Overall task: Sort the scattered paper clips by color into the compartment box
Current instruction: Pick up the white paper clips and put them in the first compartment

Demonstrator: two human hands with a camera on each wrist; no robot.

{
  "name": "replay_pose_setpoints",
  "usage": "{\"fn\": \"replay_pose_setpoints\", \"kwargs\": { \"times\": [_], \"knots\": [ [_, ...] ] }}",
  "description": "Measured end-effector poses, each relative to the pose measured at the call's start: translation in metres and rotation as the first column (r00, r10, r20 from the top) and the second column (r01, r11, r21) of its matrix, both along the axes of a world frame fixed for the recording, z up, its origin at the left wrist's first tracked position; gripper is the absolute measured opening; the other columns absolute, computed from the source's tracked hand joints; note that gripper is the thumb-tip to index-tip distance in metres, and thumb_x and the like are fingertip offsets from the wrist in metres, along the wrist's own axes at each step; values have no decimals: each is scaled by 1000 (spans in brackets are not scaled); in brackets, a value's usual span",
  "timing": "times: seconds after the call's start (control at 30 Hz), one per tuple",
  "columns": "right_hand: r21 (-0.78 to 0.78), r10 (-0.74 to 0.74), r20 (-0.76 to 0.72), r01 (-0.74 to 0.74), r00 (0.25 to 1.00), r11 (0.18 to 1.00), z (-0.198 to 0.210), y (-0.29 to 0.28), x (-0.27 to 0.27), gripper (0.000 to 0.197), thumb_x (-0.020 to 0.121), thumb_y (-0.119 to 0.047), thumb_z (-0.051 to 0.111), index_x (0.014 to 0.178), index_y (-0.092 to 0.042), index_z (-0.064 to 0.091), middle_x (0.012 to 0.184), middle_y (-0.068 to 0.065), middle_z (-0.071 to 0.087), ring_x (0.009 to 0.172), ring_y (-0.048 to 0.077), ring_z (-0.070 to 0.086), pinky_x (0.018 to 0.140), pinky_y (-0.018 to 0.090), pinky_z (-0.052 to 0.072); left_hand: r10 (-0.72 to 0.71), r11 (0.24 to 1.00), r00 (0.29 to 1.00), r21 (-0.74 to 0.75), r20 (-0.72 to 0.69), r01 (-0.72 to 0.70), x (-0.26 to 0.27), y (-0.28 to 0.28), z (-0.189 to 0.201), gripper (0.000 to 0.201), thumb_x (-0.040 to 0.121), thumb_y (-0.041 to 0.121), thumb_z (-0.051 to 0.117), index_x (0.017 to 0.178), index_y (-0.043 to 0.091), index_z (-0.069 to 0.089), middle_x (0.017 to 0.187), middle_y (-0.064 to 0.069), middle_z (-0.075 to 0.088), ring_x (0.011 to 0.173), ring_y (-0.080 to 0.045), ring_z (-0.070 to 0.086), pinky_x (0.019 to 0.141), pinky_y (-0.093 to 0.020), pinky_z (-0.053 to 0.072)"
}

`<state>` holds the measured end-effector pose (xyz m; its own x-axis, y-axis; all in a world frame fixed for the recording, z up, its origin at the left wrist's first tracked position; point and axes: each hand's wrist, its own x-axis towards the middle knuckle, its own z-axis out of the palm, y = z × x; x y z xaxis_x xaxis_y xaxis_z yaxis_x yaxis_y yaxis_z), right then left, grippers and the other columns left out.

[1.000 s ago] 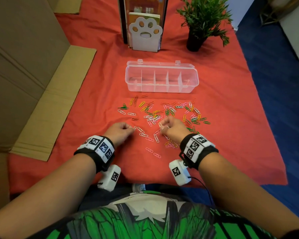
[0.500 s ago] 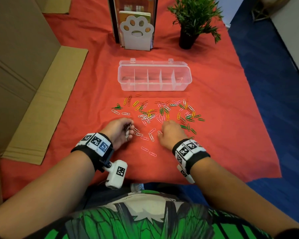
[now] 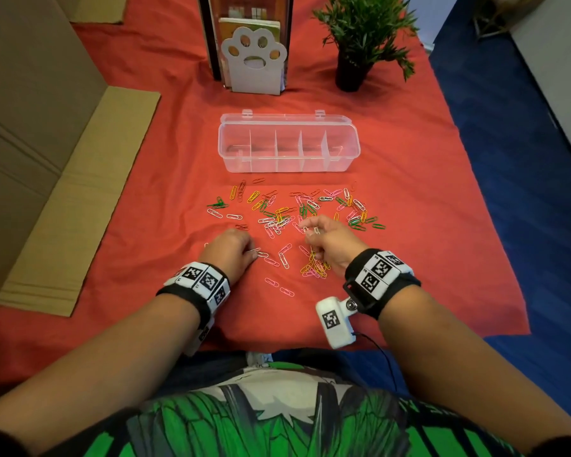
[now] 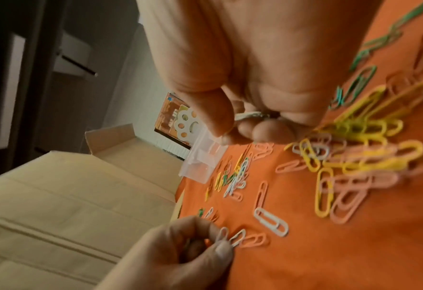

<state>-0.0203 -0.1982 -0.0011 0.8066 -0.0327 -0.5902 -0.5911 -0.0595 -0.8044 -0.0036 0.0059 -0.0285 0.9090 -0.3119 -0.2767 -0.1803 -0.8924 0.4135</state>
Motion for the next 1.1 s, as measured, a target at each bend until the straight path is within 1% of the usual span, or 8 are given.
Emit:
{"fn": "replay_pose_setpoints", "kwargs": {
  "times": [0.13,0.23,0.4,0.67,0.77,0.9,1.0,1.1],
  "knots": [
    [265,-78,-147,115,986,957,4,13,-5,20,91,-1,43,77,-14,50,68,1,43,55,11,43,40,17,39,64,993,996,-98,-54,-69,2,-1,4,14,87,24,58,86,10,61,86,-6,57,87,-25,54,73,-29,35],
    [-176,165,-118,-184,979,967,-2,22,-5,21,87,-6,50,70,-20,49,66,0,49,54,14,45,46,20,38,275,864,891,-314,-362,-394,6,0,12,12,91,21,52,81,16,56,69,-1,49,62,-17,45,61,-30,34],
    [-796,606,-175,-474,776,377,-11,37,-15,29,86,-18,54,111,-5,53,117,17,53,109,32,54,94,36,45,251,327,559,-474,-791,-818,4,3,32,29,84,-5,33,74,14,52,64,-2,45,35,-3,46,38,-12,37],
    [-884,699,-226,-444,678,145,-11,50,-21,34,87,-3,41,120,-1,44,122,18,48,113,35,51,93,42,45,122,980,990,-151,-64,-131,-4,-7,9,16,83,27,63,86,12,68,84,-4,64,82,-22,57,73,-29,40],
    [-807,689,-248,-538,682,242,-6,43,-13,30,88,-8,44,117,-1,47,122,19,49,114,34,51,95,38,43,-10,1000,1000,-15,6,11,-7,-7,-2,24,80,31,65,96,13,64,103,-11,61,98,-29,57,84,-32,43],
    [-217,365,-123,-384,923,897,5,24,-5,20,88,-9,42,69,-17,45,71,5,47,64,19,45,60,29,36,-57,998,998,36,-36,59,-6,-6,-7,20,86,30,58,88,10,60,98,-13,61,96,-30,57,83,-33,42],
    [347,43,-153,13,987,938,9,9,-8,7,69,-13,42,63,-13,45,54,-2,42,48,13,36,49,23,34,144,961,961,-200,-235,-193,-4,-8,8,15,86,27,56,80,14,58,77,-4,56,69,-18,53,64,-26,36],
    [484,-30,-188,119,982,867,11,3,-3,25,85,-20,39,63,-12,48,57,1,45,48,14,41,47,22,38,131,441,630,-524,-766,-729,-2,2,29,5,68,19,47,67,14,47,60,-3,42,40,-9,41,43,-19,32]
  ]
}}
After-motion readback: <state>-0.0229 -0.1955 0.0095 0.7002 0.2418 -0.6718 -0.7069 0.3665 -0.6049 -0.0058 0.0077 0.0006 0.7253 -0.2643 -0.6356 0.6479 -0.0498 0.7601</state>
